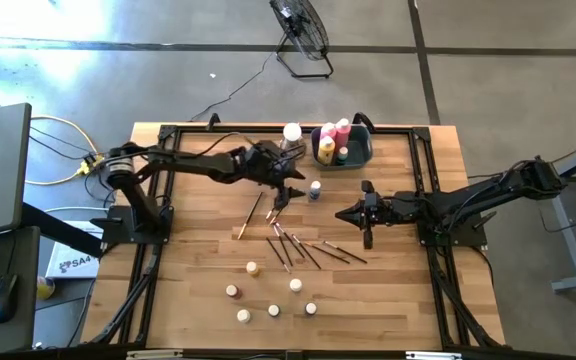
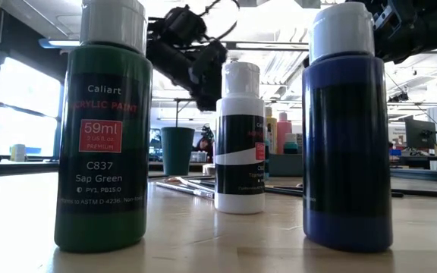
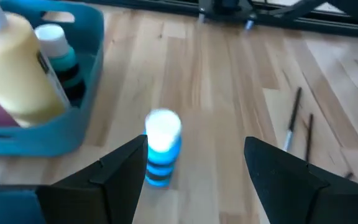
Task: Pick & Place Paint Supplies
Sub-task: Put the small light blue paint bottle into the blue bin
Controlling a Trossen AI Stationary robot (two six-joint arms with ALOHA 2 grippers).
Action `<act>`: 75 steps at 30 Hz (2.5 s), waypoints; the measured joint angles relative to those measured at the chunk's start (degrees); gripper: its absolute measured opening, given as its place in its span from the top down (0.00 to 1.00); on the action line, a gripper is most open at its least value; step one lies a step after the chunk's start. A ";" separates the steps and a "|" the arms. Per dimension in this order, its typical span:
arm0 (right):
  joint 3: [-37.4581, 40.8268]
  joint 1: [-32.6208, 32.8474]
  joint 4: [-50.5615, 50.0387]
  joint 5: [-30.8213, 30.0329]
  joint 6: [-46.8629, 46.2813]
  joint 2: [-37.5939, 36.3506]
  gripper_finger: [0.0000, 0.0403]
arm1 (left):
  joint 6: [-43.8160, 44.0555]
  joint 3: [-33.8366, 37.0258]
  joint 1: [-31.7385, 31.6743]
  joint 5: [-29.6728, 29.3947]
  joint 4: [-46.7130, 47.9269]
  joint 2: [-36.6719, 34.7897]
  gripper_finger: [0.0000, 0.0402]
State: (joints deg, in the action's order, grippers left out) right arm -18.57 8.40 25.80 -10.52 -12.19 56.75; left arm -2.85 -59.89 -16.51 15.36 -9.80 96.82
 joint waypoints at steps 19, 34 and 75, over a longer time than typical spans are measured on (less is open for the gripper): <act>-0.04 -0.22 5.89 -9.42 -3.02 4.78 0.99 | -5.82 31.90 0.02 -8.21 -8.52 -39.02 0.34; -10.68 -0.15 -2.49 -13.09 -5.77 17.73 0.99 | -4.24 41.02 0.02 -6.95 3.46 -68.84 0.34; -20.52 -3.32 -22.64 -15.22 -4.17 23.30 0.34 | -2.93 40.95 0.02 -7.11 13.24 -72.19 0.34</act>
State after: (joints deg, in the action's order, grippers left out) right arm -39.09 5.08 3.16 -25.74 -16.36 80.05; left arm -5.78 -18.94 -16.49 8.25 3.44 24.62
